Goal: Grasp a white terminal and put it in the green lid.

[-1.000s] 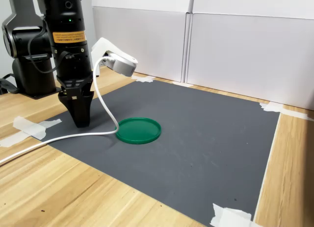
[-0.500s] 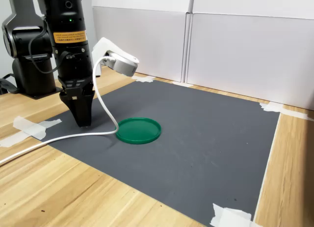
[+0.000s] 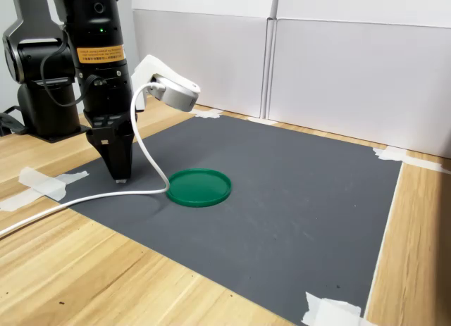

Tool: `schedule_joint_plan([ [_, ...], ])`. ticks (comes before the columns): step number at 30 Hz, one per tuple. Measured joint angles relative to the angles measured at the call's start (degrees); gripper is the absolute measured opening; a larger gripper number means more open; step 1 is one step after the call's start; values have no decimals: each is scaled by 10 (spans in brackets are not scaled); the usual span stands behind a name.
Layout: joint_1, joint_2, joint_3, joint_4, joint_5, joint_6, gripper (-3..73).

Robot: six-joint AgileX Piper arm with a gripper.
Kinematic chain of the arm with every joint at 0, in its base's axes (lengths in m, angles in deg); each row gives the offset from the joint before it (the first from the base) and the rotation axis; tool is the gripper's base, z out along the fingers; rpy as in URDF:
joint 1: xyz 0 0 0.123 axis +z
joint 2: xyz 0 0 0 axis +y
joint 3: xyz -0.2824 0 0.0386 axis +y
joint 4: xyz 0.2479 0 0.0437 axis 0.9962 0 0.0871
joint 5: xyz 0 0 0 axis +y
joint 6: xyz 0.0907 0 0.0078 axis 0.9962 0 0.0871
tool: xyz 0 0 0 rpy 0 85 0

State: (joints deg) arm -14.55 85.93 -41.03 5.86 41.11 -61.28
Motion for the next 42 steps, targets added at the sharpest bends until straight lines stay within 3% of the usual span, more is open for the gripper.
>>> schedule_joint_plan([
  [16,0,8,-148,42,100,0,316],
  [24,0,22,-199,53,104,0,316],
  [33,63,64,-202,9,88,38,316],
  [42,104,84,-202,-5,67,44,316],
])
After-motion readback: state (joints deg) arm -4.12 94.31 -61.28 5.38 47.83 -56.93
